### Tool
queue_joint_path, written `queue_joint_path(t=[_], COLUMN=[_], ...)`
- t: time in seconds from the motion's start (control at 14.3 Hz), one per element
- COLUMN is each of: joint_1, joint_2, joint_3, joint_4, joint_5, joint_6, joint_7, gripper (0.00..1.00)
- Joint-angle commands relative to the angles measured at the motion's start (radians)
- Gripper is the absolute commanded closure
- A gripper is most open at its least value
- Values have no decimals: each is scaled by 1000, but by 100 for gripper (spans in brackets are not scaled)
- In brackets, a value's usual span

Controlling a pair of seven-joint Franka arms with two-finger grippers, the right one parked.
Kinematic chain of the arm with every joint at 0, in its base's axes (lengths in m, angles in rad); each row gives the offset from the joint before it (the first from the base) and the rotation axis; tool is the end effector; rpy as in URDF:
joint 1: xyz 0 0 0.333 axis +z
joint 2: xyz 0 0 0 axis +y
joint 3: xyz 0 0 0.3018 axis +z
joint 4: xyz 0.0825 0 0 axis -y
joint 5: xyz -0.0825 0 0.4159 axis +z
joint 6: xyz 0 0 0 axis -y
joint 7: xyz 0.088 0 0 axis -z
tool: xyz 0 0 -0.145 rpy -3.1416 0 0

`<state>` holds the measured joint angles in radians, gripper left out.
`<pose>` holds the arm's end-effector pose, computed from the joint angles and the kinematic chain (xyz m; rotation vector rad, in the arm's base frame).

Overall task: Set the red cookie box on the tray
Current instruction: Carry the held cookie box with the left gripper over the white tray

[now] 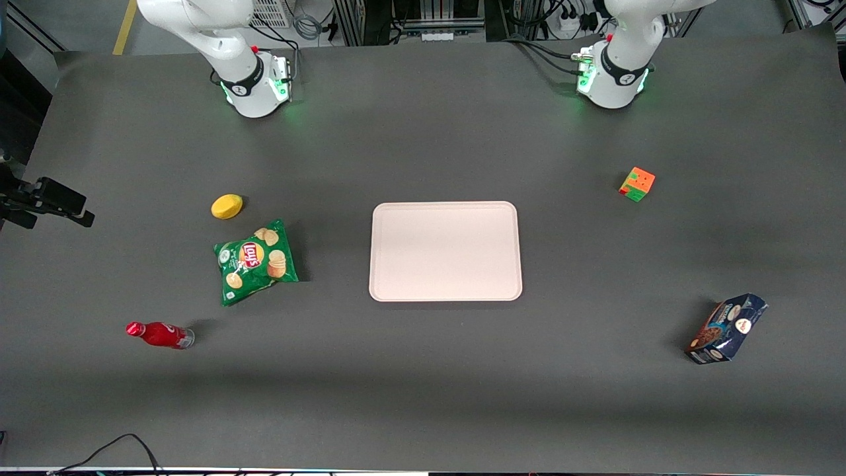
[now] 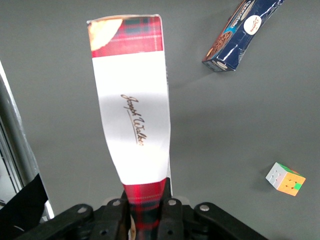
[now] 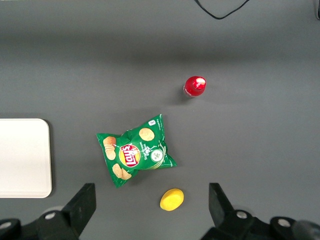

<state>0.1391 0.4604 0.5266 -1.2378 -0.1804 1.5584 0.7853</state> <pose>0.5968 0.3535 0.4711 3.1099 -0.2356 -0.1439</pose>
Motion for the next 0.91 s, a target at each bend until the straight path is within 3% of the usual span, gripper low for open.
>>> queue_joint_path(t=[0.0, 0.21, 0.42, 0.84], joint_1=[-16, -41, -49, -50], joint_2=[-12, -32, -75, -91], joint_3=[-5, -88, -248, -537], joint_4=[35, 35, 35, 28], joint_5=[18, 21, 71, 84], joint_6=[-32, -90, -100, -106], joint_7=[-24, -119, -317, -654], gripper=[80, 80, 79, 76])
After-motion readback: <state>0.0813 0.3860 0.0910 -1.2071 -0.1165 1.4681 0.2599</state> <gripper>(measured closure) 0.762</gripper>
